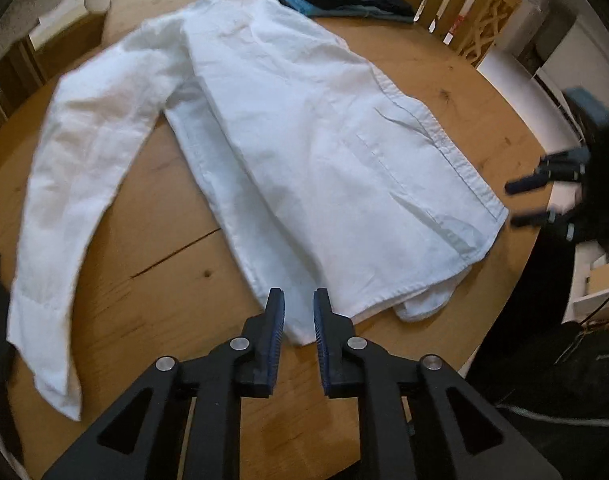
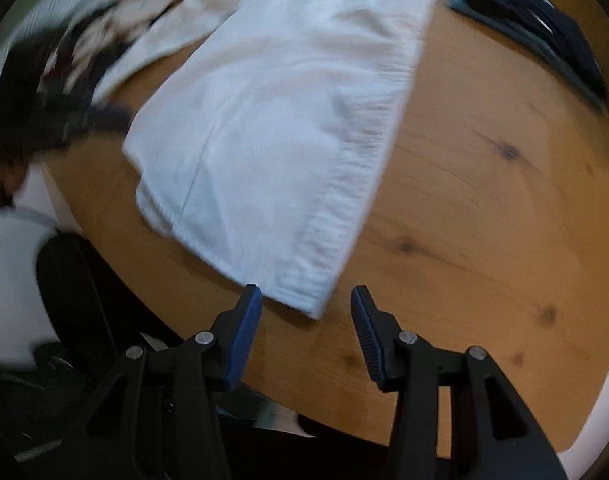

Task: Fold clothes

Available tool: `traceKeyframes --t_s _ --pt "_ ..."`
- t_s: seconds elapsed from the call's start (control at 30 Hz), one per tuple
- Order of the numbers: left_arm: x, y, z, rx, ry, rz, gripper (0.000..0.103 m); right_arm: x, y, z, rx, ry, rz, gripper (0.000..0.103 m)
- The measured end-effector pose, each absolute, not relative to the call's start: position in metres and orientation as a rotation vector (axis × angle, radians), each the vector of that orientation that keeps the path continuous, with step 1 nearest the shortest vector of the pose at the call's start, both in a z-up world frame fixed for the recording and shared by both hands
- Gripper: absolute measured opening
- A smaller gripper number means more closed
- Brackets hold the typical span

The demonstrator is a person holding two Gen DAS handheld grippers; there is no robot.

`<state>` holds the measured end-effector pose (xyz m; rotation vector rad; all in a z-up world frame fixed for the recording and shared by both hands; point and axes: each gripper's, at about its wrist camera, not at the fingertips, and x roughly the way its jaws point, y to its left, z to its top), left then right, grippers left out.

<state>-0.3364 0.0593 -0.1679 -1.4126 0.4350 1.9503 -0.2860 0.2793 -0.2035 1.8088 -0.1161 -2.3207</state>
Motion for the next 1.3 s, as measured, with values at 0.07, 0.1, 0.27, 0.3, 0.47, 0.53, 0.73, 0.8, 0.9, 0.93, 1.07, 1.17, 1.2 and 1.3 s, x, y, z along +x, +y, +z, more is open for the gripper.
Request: traceKeyframes --t_s 0.07,0.1,0.27,0.3,0.47,0.53,0.73,0.8,0.9,0.93,1.07,1.17,1.2,1.3 --pt "-0.322 0.067 -0.156 -1.34 0.497 1.965 0.022 -0.288 0.297 -0.204 1.848 -0.165 -2.365 0.046" --pt "-0.314 0.075 -0.151 -1.305 0.535 1.956 0.026 -0.289 0.302 -0.206 1.865 -0.196 -2.368 0.046" --pt "-0.278 0.123 -0.14 -1.157 0.73 1.851 0.033 -0.289 0.312 -0.218 1.884 -0.366 -2.296 0.046" --pt "-0.275 0.129 -0.143 -1.151 0.751 1.836 0.033 -0.288 0.313 -0.219 1.882 -0.37 -2.298 0.046" --pt "-0.265 0.142 -0.154 -1.137 0.795 1.802 0.033 -0.285 0.312 -0.221 1.867 -0.364 -2.305 0.046" --pt "-0.262 0.141 -0.154 -1.132 0.798 1.8 0.033 -0.282 0.31 -0.22 1.856 -0.358 -2.294 0.046" --pt "-0.246 0.153 -0.159 -1.087 0.846 1.775 0.038 -0.273 0.295 -0.216 1.813 -0.332 -2.245 0.008" --pt "-0.239 0.16 -0.161 -1.065 0.864 1.759 0.038 -0.276 0.302 -0.219 1.822 -0.438 -2.201 0.005" --pt "-0.228 0.174 -0.163 -1.021 0.885 1.73 0.04 -0.278 0.315 -0.211 1.782 -0.607 -2.164 0.005" --pt "-0.225 0.178 -0.163 -1.007 0.896 1.728 0.041 -0.277 0.317 -0.206 1.759 -0.643 -2.16 0.005" --pt "-0.216 0.196 -0.165 -0.944 0.928 1.737 0.045 -0.28 0.317 -0.178 1.674 -0.715 -2.172 0.005" --pt "-0.219 0.207 -0.159 -0.912 0.874 1.783 0.045 -0.283 0.321 -0.16 1.63 -0.762 -2.167 0.005" --pt "-0.221 0.209 -0.156 -0.905 0.839 1.8 0.046 -0.286 0.322 -0.155 1.617 -0.776 -2.166 0.005" --pt "-0.23 0.215 -0.151 -0.871 0.785 1.869 0.046 -0.301 0.31 -0.148 1.583 -0.82 -2.137 0.005"
